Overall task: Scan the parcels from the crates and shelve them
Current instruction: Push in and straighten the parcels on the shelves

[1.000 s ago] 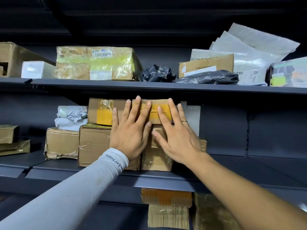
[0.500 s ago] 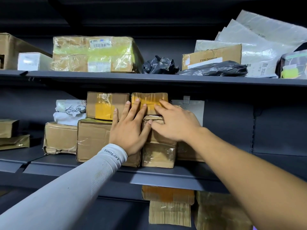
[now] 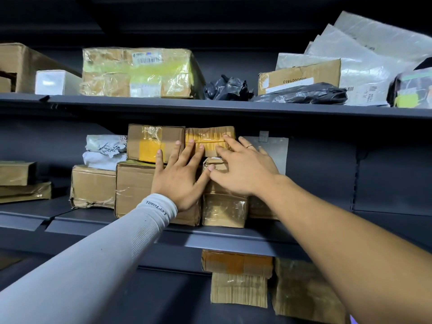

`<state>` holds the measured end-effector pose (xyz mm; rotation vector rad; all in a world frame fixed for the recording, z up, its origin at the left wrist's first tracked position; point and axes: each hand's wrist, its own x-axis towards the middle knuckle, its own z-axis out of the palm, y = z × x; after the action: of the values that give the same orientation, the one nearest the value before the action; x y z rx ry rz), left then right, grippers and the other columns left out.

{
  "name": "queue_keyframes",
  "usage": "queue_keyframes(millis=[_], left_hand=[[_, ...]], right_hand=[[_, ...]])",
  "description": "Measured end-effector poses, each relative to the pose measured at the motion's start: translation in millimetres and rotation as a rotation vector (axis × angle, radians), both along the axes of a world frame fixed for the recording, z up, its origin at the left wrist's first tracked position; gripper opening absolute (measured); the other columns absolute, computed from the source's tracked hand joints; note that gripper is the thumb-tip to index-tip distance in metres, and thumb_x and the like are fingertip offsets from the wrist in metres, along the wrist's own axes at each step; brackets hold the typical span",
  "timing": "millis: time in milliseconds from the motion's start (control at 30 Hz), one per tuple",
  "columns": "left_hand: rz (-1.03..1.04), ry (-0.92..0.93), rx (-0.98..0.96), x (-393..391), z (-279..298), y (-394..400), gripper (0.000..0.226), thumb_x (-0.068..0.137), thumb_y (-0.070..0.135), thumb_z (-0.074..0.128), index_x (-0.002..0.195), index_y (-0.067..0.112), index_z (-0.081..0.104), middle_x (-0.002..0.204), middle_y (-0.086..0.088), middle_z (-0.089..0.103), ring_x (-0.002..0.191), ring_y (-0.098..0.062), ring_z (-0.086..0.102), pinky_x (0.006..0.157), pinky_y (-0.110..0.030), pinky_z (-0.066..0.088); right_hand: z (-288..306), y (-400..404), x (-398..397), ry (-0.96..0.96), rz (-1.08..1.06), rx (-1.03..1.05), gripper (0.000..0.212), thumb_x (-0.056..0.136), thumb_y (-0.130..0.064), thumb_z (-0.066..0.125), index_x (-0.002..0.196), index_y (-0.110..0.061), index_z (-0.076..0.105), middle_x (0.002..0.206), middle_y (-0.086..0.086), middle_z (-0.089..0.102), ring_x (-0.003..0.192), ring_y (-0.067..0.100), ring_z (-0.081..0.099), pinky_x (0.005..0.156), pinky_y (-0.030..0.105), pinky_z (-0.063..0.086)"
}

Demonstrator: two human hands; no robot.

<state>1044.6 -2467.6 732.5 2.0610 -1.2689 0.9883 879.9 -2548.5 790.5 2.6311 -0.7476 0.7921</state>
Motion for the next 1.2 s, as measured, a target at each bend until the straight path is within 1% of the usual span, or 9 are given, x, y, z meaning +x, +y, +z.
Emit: queue_keyframes(millis=[133, 333, 467, 533, 667, 833, 1033, 1100, 1200], left_hand=[[-0.002, 0.028, -0.022, -17, -11, 13, 0.085, 0.089, 0.074, -0.005, 0.165, 0.039, 0.008, 0.174, 0.008, 0.001, 0.161, -0.019, -0.004, 0.127, -0.059, -0.005], [-0.025, 0.014, 0.009, -50, -35, 29, 0.085, 0.090, 0.074, -0.001, 0.166, 0.037, 0.007, 0.174, 0.006, 0.005, 0.161, -0.020, -0.002, 0.127, -0.059, -0.004], [-0.054, -0.023, -0.015, -70, -54, 37, 0.077, 0.098, 0.069, 0.010, 0.166, 0.033, 0.010, 0.174, 0.004, 0.008, 0.161, -0.022, 0.000, 0.127, -0.057, -0.005], [-0.124, -0.077, -0.040, -82, -66, 41, 0.072, 0.102, 0.064, 0.017, 0.166, 0.032, 0.013, 0.174, 0.002, 0.012, 0.161, -0.022, 0.003, 0.128, -0.055, -0.002], [-0.227, -0.148, -0.064, -105, -100, 42, 0.067, 0.106, 0.057, 0.028, 0.166, 0.030, 0.019, 0.173, 0.002, 0.015, 0.161, -0.021, 0.006, 0.129, -0.053, 0.002], [-0.254, -0.154, 0.007, -122, -151, 34, 0.068, 0.106, 0.057, 0.030, 0.167, 0.028, 0.016, 0.173, 0.000, 0.015, 0.161, -0.021, 0.009, 0.129, -0.055, 0.007], [-0.285, -0.046, 0.077, -125, -218, 25, 0.069, 0.106, 0.057, 0.031, 0.167, 0.029, 0.015, 0.174, 0.003, 0.013, 0.161, -0.022, 0.009, 0.129, -0.052, 0.005], [-0.287, 0.025, 0.103, -123, -246, 19, 0.069, 0.106, 0.058, 0.030, 0.167, 0.030, 0.014, 0.174, 0.005, 0.010, 0.161, -0.020, 0.006, 0.129, -0.053, 0.005], [-0.268, 0.122, 0.149, -113, -288, 5, 0.070, 0.105, 0.061, 0.026, 0.167, 0.033, 0.009, 0.174, 0.007, 0.008, 0.161, -0.018, 0.003, 0.129, -0.053, 0.005]], right_hand=[[-12, 10, -14, 0.000, 0.017, -0.024, 0.077, 0.097, -0.073, 0.029, 0.165, -0.037, 0.019, 0.174, -0.012, -0.001, 0.161, 0.021, 0.002, 0.127, 0.059, 0.011], [-39, 24, -42, 0.016, 0.023, -0.018, 0.073, 0.101, -0.065, 0.029, 0.166, -0.036, 0.012, 0.175, -0.009, -0.002, 0.161, 0.022, 0.000, 0.127, 0.058, 0.010], [-63, 33, -69, 0.025, 0.051, -0.044, 0.072, 0.103, -0.060, 0.028, 0.166, -0.035, 0.006, 0.175, -0.005, -0.003, 0.161, 0.022, -0.002, 0.128, 0.057, 0.007], [-78, 36, -84, 0.028, 0.078, -0.046, 0.072, 0.103, -0.058, 0.029, 0.167, -0.034, 0.004, 0.175, -0.005, -0.003, 0.161, 0.021, -0.003, 0.129, 0.054, 0.006], [-116, 32, -108, 0.016, 0.114, -0.036, 0.073, 0.102, -0.057, 0.032, 0.166, -0.030, 0.008, 0.174, -0.007, -0.005, 0.161, 0.019, -0.007, 0.130, 0.051, 0.005], [-172, 12, -126, 0.008, 0.133, -0.050, 0.081, 0.095, -0.058, 0.032, 0.166, -0.027, 0.013, 0.175, -0.004, 0.001, 0.161, 0.021, -0.002, 0.130, 0.051, 0.008], [-251, -10, -134, -0.065, 0.132, 0.007, 0.080, 0.097, -0.058, 0.038, 0.166, -0.026, 0.016, 0.174, 0.000, 0.011, 0.161, 0.024, 0.011, 0.129, 0.050, 0.014], [-282, -19, -132, -0.055, 0.123, 0.047, 0.079, 0.098, -0.057, 0.039, 0.167, -0.027, 0.013, 0.175, -0.002, 0.008, 0.161, 0.022, 0.008, 0.129, 0.050, 0.014], [-325, -32, -123, -0.027, 0.091, 0.130, 0.078, 0.099, -0.058, 0.032, 0.167, -0.030, 0.005, 0.175, -0.006, 0.000, 0.161, 0.018, -0.001, 0.130, 0.047, 0.008]])
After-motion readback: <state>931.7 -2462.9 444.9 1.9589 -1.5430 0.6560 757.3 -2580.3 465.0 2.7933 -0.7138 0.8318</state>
